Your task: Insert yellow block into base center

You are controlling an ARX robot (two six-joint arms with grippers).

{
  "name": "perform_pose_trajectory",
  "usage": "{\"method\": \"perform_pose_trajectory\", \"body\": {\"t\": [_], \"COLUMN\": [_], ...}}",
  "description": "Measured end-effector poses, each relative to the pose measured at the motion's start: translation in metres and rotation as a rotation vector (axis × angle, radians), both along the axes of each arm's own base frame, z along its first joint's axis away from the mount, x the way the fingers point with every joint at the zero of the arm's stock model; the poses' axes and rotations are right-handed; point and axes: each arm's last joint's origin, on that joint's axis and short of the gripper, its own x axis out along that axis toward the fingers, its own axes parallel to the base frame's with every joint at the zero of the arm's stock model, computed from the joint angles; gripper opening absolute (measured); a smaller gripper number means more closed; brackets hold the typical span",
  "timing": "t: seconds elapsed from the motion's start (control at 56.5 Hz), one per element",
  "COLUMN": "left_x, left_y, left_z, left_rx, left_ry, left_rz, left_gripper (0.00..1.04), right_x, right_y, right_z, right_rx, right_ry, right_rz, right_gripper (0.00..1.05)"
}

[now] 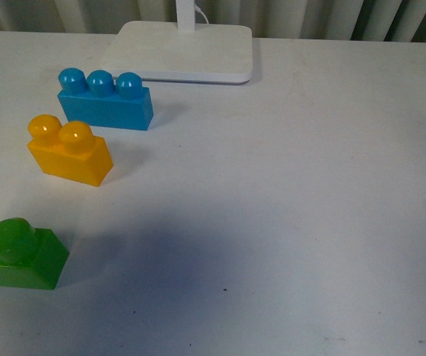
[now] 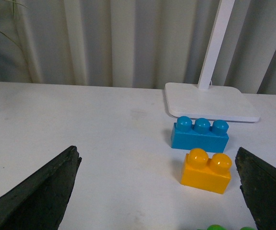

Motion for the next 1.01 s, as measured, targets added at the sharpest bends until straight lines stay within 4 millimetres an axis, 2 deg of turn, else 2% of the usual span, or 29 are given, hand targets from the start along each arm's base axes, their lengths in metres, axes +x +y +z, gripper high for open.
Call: {"method": "perform_pose_trajectory", "body": {"t": [0.318,0.584,0.708,0.778,1.008], "left_x": [0.000,0.000,0.000,0.000,0.000], "left_y": [0.000,0.000,0.000,0.000,0.000], "left_z": [0.000,0.000,0.000,0.000,0.000], "left_rx": [0.000,0.000,0.000,0.000,0.000], "left_ry": [0.000,0.000,0.000,0.000,0.000], "left_rz": [0.000,0.000,0.000,0.000,0.000], "left_gripper": [0.98,0.98,0.98,0.98,0.98], "right_x": [0.004,-0.001,-0.004,-0.007,-0.001], "right_y": [-0.016,-0.045,-0.054,-0.057,-0.054], "right_z": [0.004,0.013,0.008,-0.002,-0.012], "right_rx": [0.014,-0.013,-0.018,-0.027,-0.047], "right_ry": [-0.005,-0.009,0.022,0.077,0.105], "right_rz": [-0.021,-0.067,-0.075,-0.054,-0.018], "right_gripper": [0.96,0.96,0.96,0.96,0.96]}}
